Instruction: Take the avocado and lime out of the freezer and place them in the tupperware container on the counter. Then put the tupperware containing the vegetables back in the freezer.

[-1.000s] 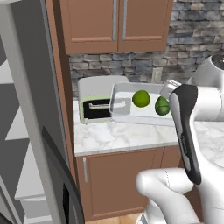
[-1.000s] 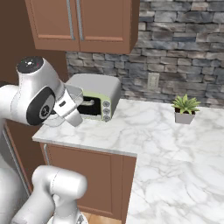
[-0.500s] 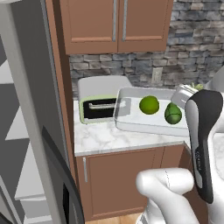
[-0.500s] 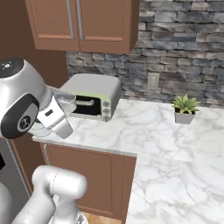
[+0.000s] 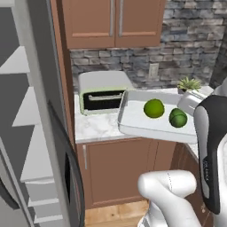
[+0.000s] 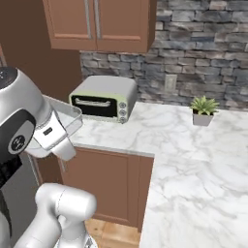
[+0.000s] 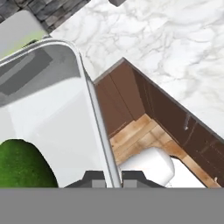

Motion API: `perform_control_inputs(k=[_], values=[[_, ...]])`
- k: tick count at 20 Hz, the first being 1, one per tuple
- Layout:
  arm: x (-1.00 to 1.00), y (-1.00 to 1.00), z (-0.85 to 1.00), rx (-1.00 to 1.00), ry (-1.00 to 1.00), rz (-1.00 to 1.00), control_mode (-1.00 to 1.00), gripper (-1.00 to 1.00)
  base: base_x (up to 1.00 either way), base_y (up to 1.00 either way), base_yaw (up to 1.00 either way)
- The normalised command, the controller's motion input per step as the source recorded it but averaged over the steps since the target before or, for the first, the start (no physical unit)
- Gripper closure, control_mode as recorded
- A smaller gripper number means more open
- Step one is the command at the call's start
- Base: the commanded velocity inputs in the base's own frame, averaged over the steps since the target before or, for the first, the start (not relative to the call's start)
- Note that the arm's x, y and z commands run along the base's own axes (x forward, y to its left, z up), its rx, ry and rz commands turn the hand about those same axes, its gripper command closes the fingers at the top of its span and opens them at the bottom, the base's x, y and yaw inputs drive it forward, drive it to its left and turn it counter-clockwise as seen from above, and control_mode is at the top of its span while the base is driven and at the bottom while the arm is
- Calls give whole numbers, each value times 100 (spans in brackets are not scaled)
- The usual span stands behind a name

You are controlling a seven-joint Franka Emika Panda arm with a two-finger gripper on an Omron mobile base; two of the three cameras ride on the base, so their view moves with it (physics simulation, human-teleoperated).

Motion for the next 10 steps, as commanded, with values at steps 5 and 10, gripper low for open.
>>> perform_control_inputs(k=[5,10], values=[[0,0,0,0,0,0,100,100,-100,7,0],[0,0,0,0,0,0,100,100,-100,14,0]])
